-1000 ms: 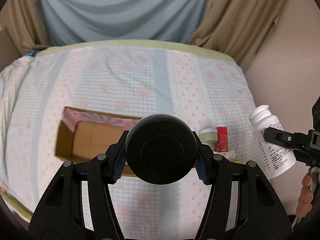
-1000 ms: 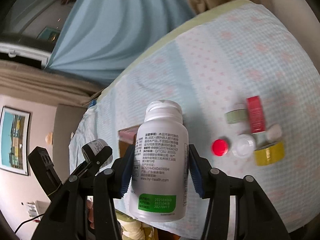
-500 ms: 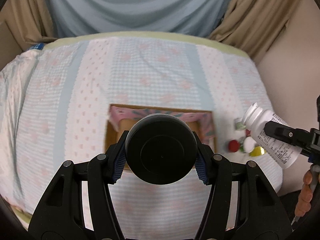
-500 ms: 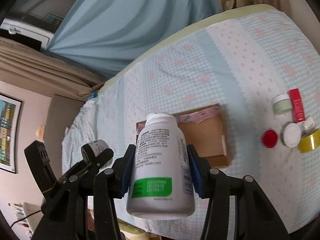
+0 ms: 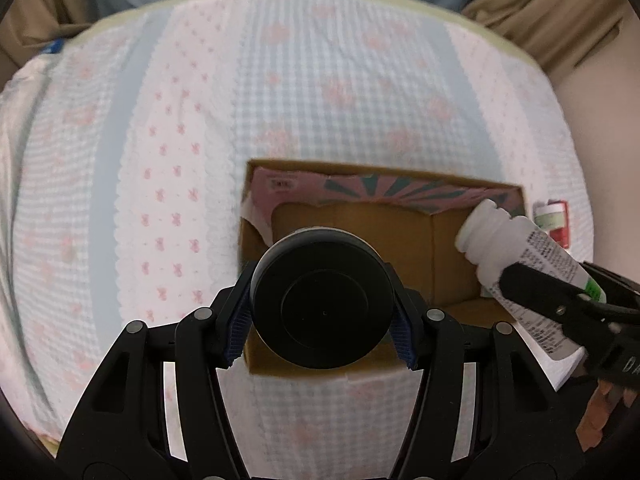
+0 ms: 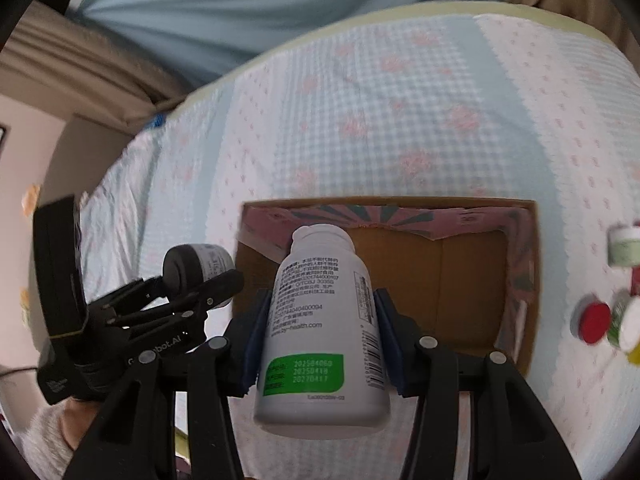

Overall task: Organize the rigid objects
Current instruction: 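Carry the pill bottle in the right gripper while the left carries the black jar over the box, then open the right gripper to drop the pill bottle while the left releases the black jar into the box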

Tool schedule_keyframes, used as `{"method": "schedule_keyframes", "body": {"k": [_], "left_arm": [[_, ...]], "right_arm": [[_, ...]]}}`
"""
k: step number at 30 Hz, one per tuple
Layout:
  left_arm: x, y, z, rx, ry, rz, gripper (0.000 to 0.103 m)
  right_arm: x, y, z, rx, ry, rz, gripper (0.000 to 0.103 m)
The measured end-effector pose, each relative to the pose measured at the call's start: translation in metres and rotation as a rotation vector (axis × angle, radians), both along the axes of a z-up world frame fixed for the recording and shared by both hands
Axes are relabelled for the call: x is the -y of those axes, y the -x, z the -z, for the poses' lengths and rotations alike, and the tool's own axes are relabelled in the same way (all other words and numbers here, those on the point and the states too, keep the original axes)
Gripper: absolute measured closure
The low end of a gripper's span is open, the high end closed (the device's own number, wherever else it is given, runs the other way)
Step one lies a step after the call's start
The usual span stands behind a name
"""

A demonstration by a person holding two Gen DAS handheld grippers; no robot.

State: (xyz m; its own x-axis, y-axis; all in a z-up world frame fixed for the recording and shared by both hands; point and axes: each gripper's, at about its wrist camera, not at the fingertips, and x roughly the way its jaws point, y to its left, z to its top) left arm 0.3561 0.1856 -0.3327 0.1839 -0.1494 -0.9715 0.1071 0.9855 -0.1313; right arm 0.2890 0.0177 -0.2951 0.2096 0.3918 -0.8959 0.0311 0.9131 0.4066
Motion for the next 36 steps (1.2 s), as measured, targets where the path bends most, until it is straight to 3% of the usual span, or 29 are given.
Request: {"method": "schedule_keyframes", "body": {"k": [9, 17, 20, 21, 22, 23, 24, 36], "left_arm": [[0.012, -0.028, 0.070, -0.089, -0.045, 0.047, 0.049], [0.033, -0.037, 0.086, -0.090, -0.079, 0.106, 0.049], [0.041, -0.040, 0.084, -0.077, -0.107, 0.135, 0.047], [0.043, -0.041, 0.082, -0.070, -0.120, 0.144, 0.032], [0.045, -0.041, 0.080, -0.054, -0.135, 0.149, 0.002], [0.045, -0.040, 0.074, -0.016, -0.145, 0.143, 0.001], [0.045, -0.040, 0.070, 0.004, -0.141, 0.138, 0.000], [0.038, -0.024, 0.048, 0.019, -0.127, 0.117, 0.000]], "right_arm": [[-0.018, -0.012, 0.069, 0.030, 0.137, -0.230, 0.057], [-0.024, -0.015, 0.091, 0.053, 0.219, -0.370, 0.057], [-0.030, -0.014, 0.094, 0.085, 0.309, -0.411, 0.057], [-0.031, -0.012, 0.095, 0.081, 0.325, -0.429, 0.055], [-0.029, -0.011, 0.097, 0.070, 0.306, -0.438, 0.043], [-0.027, -0.011, 0.099, 0.047, 0.269, -0.449, 0.031], [-0.025, -0.010, 0.100, 0.029, 0.261, -0.449, 0.000], [-0.005, 0.027, 0.092, 0.030, 0.302, -0.407, 0.000]]}}
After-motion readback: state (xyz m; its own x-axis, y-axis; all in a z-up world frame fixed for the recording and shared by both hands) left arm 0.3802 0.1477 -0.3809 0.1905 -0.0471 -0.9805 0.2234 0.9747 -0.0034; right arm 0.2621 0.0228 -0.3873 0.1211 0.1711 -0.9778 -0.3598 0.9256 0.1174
